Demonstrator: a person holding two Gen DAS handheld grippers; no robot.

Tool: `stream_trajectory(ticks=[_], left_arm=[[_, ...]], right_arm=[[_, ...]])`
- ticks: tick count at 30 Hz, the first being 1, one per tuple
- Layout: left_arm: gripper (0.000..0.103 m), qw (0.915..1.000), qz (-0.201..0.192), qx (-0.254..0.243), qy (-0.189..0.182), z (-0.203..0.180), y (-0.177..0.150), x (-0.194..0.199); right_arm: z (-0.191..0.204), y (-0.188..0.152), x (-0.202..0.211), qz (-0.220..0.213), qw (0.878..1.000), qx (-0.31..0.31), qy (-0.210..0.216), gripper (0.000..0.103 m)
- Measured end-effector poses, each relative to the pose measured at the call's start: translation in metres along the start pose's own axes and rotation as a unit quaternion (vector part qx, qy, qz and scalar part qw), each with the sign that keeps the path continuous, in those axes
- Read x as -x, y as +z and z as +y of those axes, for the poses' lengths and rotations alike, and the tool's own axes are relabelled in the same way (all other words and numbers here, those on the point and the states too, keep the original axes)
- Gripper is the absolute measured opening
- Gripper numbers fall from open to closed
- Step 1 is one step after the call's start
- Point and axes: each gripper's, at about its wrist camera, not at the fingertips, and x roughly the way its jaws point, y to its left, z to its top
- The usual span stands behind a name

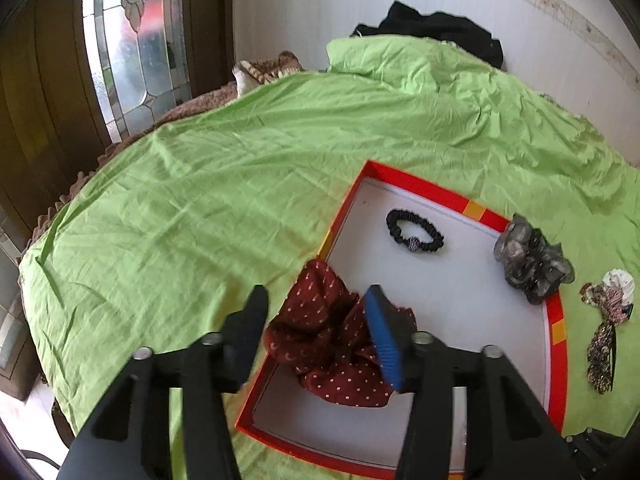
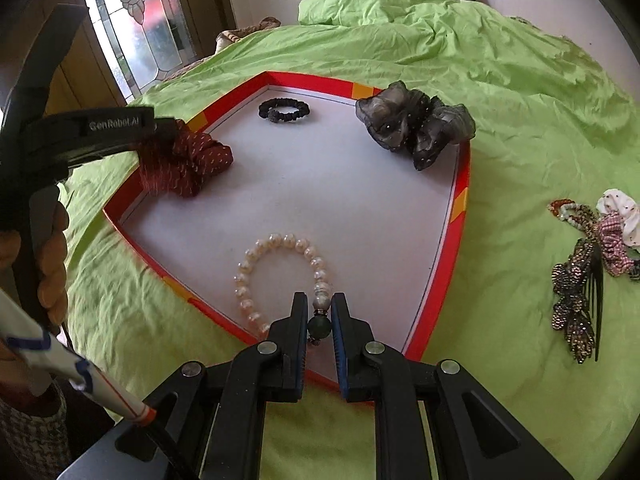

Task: Organize jewelry
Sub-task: 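Open the left tool over the tray while the right tool lowers and releases the pearl bracelet, then move both open tools back over the remaining pile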

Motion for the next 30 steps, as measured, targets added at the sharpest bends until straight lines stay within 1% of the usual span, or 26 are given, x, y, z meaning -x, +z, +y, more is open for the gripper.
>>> stream_trajectory(ticks=[1, 3, 4, 5, 7, 13, 19, 22, 24, 27, 30], left_arm=[[0.053, 1.0, -0.004, 0.003, -0.003, 0.001, 0.0, 0.003], [0.054, 0.9999, -0.01, 0.007, -0.007, 0.001, 0.0, 0.006], [0.054, 0.9999, -0.012, 0.009, -0.008, 0.002, 0.0, 0.007], [0.054, 0.9998, -0.015, 0.013, -0.008, 0.003, 0.0, 0.008], [0.054, 0.9995, -0.021, 0.022, -0.01, 0.006, 0.0, 0.011], [0.057, 0.9977, -0.048, 0.046, -0.014, 0.01, -0.001, 0.023], [0.059, 0.998, -0.055, 0.029, -0.012, -0.007, -0.007, 0.027], [0.059, 0.9984, -0.054, 0.012, -0.012, -0.019, -0.011, 0.029], [0.059, 0.9984, -0.054, 0.002, -0.019, -0.028, -0.014, 0.032], [0.06, 0.9977, -0.058, -0.02, -0.029, -0.047, -0.021, 0.04], [0.062, 0.9958, -0.063, -0.054, -0.039, -0.073, -0.03, 0.047]], right_arm=[[-0.001, -0.001, 0.002, -0.001, 1.0, -0.003, 0.001, 0.013], [-0.003, -0.001, 0.005, -0.002, 1.0, -0.012, 0.009, 0.017], [-0.004, -0.001, 0.007, -0.004, 1.0, -0.017, 0.013, 0.025], [-0.005, -0.002, 0.01, -0.007, 1.0, -0.021, 0.014, 0.041], [-0.005, -0.004, 0.016, -0.019, 0.999, -0.023, 0.014, 0.055], [0.003, -0.016, 0.04, -0.05, 0.999, 0.013, -0.012, 0.055], [-0.012, -0.032, 0.068, -0.079, 0.995, 0.034, -0.047, 0.058], [-0.03, -0.04, 0.081, -0.088, 0.994, 0.028, -0.065, 0.059], [-0.047, -0.046, 0.09, -0.092, 0.993, 0.019, -0.077, 0.059], [-0.078, -0.056, 0.103, -0.097, 0.991, -0.004, -0.096, 0.061], [-0.113, -0.068, 0.116, -0.1, 0.987, -0.032, -0.124, 0.062]])
